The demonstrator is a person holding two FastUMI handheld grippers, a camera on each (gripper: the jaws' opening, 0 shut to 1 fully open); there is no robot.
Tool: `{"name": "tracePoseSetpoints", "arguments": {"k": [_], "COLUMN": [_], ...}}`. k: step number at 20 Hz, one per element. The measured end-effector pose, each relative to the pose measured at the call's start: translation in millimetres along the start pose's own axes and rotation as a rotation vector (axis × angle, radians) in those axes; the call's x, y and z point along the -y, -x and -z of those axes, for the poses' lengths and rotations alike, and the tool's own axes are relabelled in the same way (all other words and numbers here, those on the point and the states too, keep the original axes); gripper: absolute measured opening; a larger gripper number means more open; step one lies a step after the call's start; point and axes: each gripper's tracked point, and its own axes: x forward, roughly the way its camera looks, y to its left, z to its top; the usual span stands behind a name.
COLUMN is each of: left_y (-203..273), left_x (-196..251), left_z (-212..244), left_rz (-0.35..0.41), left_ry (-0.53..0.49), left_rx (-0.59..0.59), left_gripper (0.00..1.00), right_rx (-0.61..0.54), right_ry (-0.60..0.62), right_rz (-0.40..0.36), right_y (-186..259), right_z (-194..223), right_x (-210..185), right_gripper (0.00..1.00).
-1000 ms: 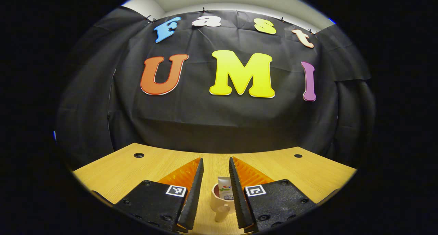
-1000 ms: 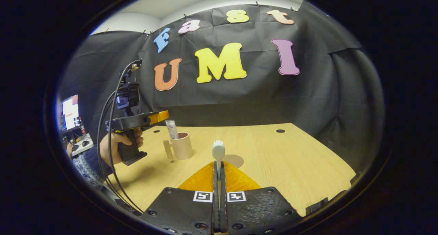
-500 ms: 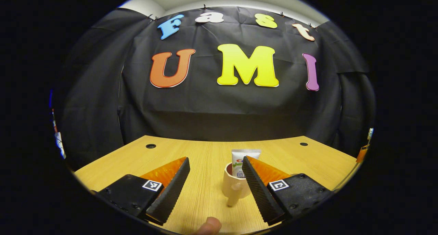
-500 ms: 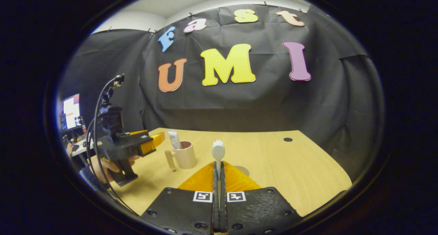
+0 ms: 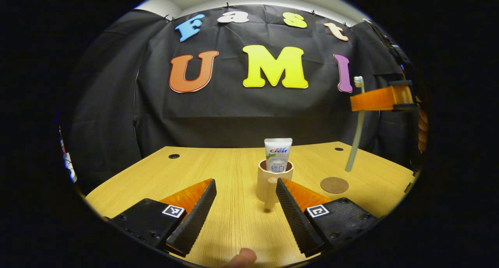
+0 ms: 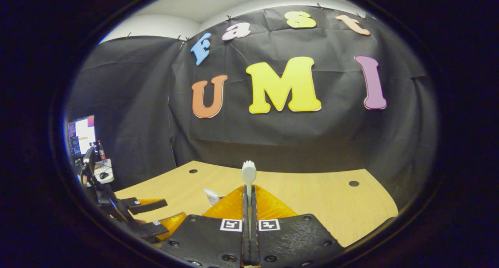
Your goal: Put the toothbrush and toothpaste on the desktop into the cup, then pick up the cup and place it on the coaster on the desktop.
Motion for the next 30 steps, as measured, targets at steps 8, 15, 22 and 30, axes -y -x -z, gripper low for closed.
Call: {"name": "tracePoseSetpoints", "arguments": {"k": [8,15,22,30], "left_y": [5.5,-0.9,-2.8,-5.7], "left_x": [-6.8,-1.8,-6.0,-2.9], "left_z": [6.5,14.4,25.3,28.5], "left_rz": [0.008,0.057,0.047,0.034], "left_ry": [-0.025,0.008,0.043,0.031], "left_rx": [-0.001,-0.010,-0.025,-0.031], "left_gripper": [0.98,0.98,0.98,0.98], "right_rx": [-0.025,-0.055,-0.050,-0.060], "right_ry": [0.018,-0.001,0.044,0.049], "right_rz": [-0.027,-0.068,-0.065,-0.067], "right_y": [-98.4,-120.7,-114.8,-105.2], "right_z": [-14.9,2.7,8.5,20.6], "right_x": [-43.1,-69.2,-71.3,-73.3], "right_gripper": [0.01,0.01,0.08,0.85]}}
